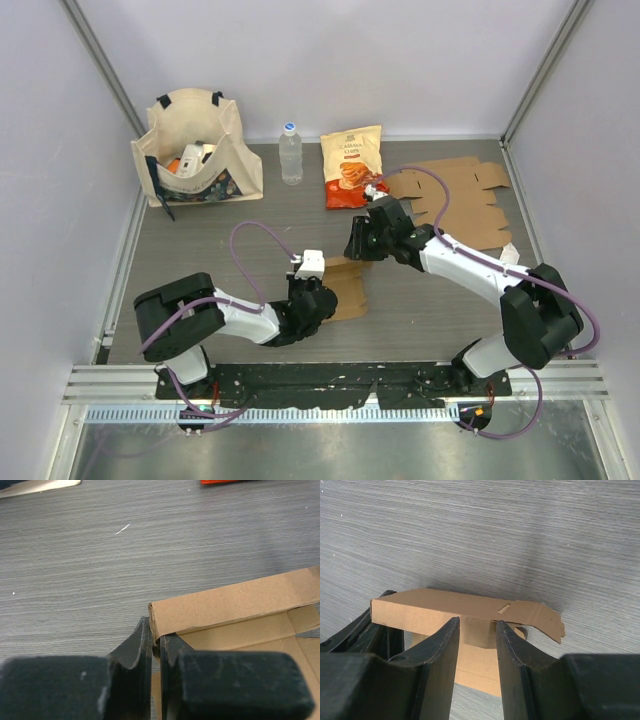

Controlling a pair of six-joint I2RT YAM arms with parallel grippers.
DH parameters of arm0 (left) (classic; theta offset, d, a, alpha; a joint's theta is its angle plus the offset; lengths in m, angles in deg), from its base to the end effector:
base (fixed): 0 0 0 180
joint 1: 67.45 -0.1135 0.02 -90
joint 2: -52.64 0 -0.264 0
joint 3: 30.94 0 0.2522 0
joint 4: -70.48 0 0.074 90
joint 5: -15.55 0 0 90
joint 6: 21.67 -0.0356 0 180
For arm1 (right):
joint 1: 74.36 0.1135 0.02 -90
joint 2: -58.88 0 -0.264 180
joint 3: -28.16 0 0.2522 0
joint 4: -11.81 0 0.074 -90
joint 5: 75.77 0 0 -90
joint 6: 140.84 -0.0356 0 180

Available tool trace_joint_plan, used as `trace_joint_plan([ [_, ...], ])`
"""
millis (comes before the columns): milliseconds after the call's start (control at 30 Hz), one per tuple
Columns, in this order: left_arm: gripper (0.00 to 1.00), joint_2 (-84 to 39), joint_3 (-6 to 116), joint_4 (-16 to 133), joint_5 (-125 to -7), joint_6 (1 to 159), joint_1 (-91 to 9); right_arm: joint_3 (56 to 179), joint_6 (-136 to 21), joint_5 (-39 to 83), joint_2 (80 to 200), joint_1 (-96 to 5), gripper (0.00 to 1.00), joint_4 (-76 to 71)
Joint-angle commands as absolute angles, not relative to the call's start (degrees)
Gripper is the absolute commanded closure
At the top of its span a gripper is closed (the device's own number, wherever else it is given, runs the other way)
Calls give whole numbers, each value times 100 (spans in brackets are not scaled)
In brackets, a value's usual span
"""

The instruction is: Fold the paper box

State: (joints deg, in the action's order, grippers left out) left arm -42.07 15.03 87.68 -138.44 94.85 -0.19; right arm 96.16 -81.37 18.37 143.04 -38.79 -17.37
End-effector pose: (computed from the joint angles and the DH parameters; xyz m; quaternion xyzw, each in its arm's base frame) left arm 0.1394 -0.2499 0.1401 0.0151 0.7839 0.0137 0.6206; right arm 0.2526 0.1838 0.2280 -0.0544 0.9229 0.2351 0.3000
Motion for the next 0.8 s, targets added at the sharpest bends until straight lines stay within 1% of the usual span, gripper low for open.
trace_joint_plan([
  [0, 100, -4254, 1640, 9082, -14204, 9478, 23, 9668, -7906, 1590, 14272, -3841, 59, -1672],
  [200, 100, -4263, 1666, 9074, -14274, 9469, 49, 9668, -8125, 1879, 14299, -3841, 58, -1602],
  [367, 100, -4316, 1745, 8960, -14476, 9583, 84, 9282, -8924, 2064, 14159, -3850, 60, -1242],
  [400, 100, -4316, 1754, 8933, -14511, 9610, 93, 9177, -9308, 2125, 14106, -3876, 61, -1093],
  [433, 100, -4316, 1745, 8907, -14520, 9645, 102, 8941, -9486, 2152, 14053, -3902, 64, -735],
  [467, 100, -4316, 1763, 8889, -14538, 9680, 102, 8825, -9714, 2161, 13939, -3929, 69, -558],
  [533, 100, -4316, 1789, 8837, -14582, 9733, 119, 8545, -10214, 2327, 13860, -4016, 74, 3],
  [633, 100, -4272, 1780, 8775, -14600, 9812, 128, 8377, -10584, 2284, 13719, -4061, 82, 347],
  [700, 100, -4263, 1763, 8766, -14600, 9865, 137, 8184, -10866, 2345, 13657, -4131, 99, 690],
  [767, 100, -4219, 1754, 8740, -14600, 9882, 137, 7763, -11391, 2625, 13622, -4341, 99, 1410],
])
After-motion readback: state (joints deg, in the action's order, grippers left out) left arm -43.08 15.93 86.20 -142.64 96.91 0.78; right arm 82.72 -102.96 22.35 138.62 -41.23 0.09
